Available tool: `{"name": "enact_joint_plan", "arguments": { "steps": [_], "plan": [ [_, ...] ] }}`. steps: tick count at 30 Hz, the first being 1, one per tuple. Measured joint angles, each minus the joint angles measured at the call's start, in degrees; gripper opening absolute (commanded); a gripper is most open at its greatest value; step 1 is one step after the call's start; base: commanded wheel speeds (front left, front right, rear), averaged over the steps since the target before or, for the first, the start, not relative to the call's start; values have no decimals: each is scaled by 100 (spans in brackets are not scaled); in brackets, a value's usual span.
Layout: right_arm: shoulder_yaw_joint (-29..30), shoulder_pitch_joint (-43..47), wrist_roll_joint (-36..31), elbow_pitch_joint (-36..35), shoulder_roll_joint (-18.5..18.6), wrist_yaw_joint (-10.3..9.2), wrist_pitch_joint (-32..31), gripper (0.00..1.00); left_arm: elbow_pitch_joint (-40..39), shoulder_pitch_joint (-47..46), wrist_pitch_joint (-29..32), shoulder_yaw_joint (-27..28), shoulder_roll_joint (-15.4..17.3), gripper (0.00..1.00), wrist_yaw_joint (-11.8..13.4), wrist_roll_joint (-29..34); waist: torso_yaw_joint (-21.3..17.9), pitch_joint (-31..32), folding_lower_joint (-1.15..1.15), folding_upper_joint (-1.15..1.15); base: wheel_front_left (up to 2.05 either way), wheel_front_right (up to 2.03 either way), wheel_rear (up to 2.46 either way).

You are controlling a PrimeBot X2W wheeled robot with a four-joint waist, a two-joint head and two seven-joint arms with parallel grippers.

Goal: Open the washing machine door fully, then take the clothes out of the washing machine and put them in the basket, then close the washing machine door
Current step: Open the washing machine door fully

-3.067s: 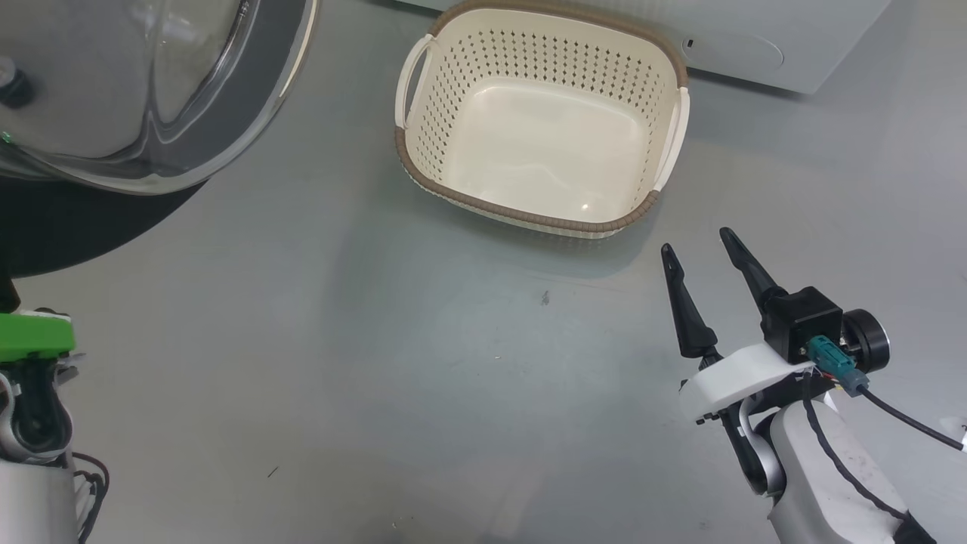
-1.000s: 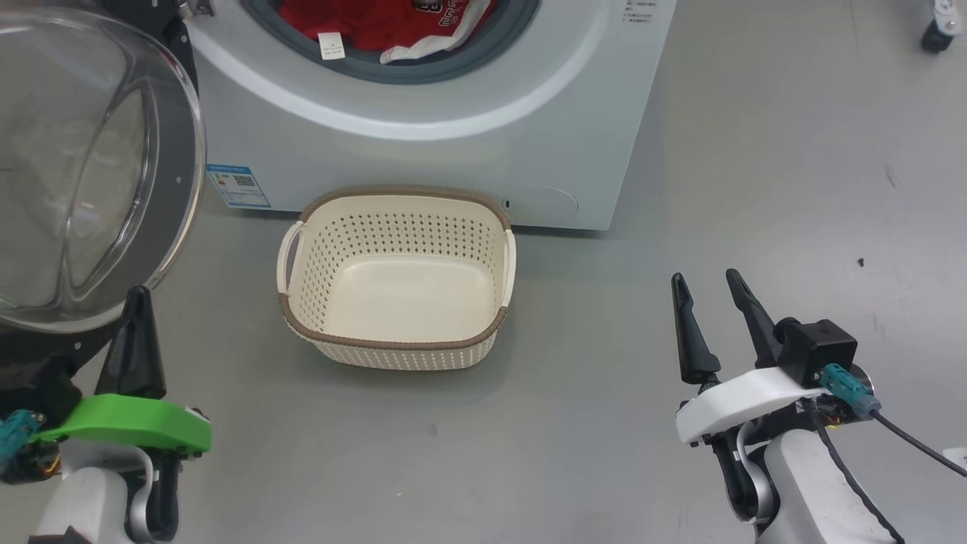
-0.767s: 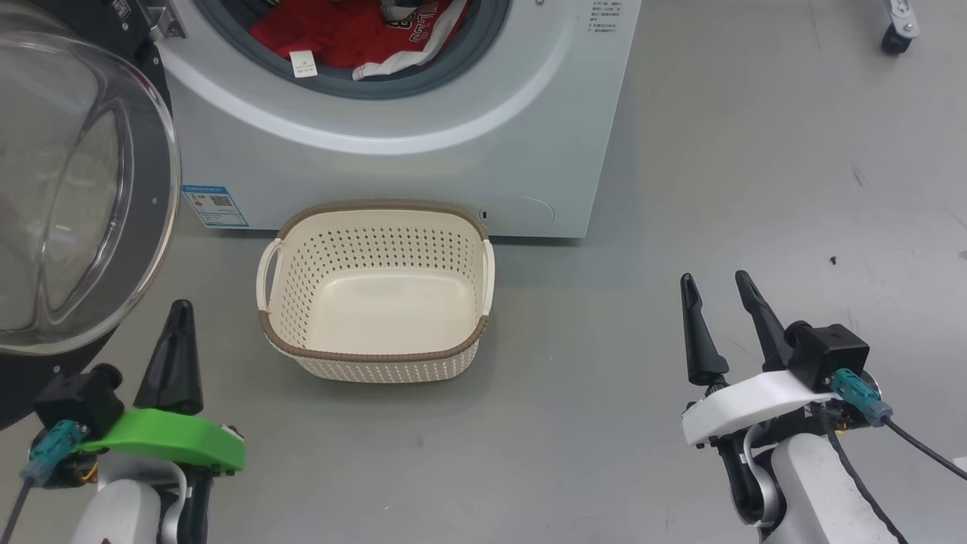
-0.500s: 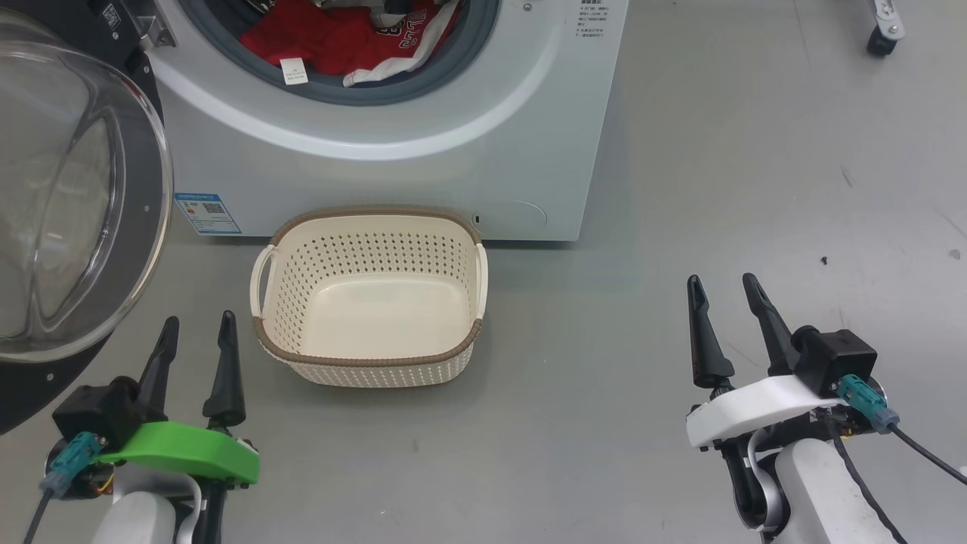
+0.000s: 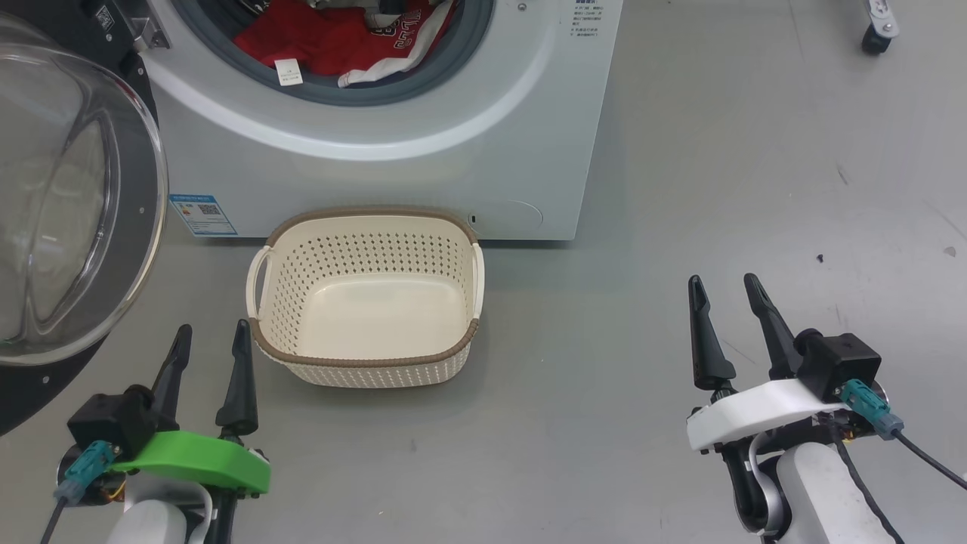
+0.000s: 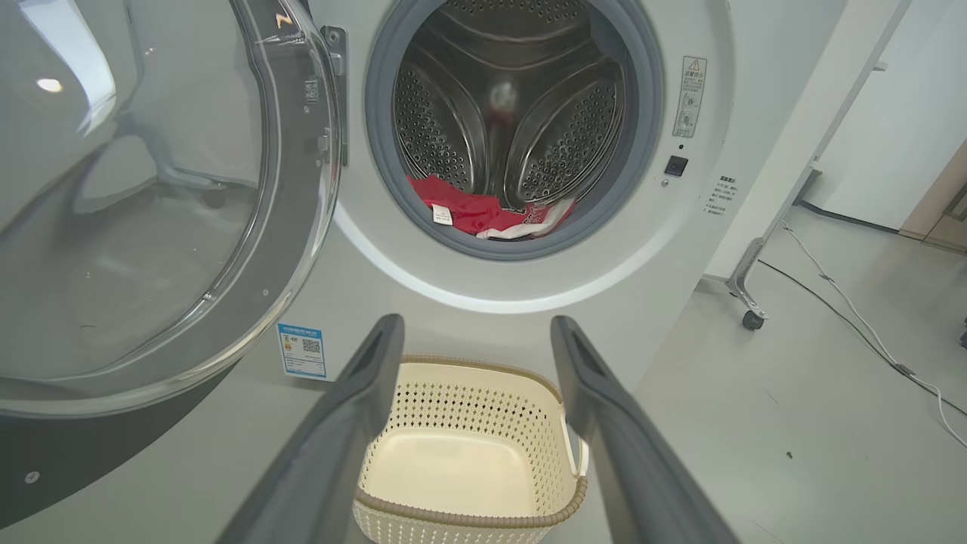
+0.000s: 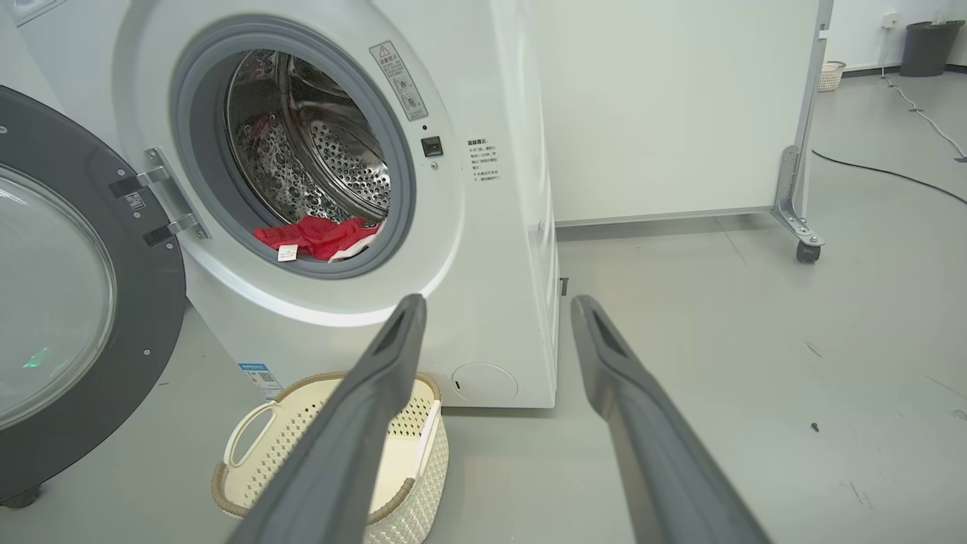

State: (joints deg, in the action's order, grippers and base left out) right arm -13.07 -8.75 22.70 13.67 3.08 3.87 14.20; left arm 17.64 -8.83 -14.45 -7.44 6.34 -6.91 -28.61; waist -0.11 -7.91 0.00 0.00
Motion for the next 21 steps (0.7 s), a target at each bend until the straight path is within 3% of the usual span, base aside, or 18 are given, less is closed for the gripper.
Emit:
{"name": "enact_joint_plan", "arguments": {
  "steps": [21],
  "plan": [
    [-4,55,-14,-125,-5,-51,0,100,-138,22,0,18,-66,100,-1,56,-16,-117,0,0,0,0,0]
  ]
}}
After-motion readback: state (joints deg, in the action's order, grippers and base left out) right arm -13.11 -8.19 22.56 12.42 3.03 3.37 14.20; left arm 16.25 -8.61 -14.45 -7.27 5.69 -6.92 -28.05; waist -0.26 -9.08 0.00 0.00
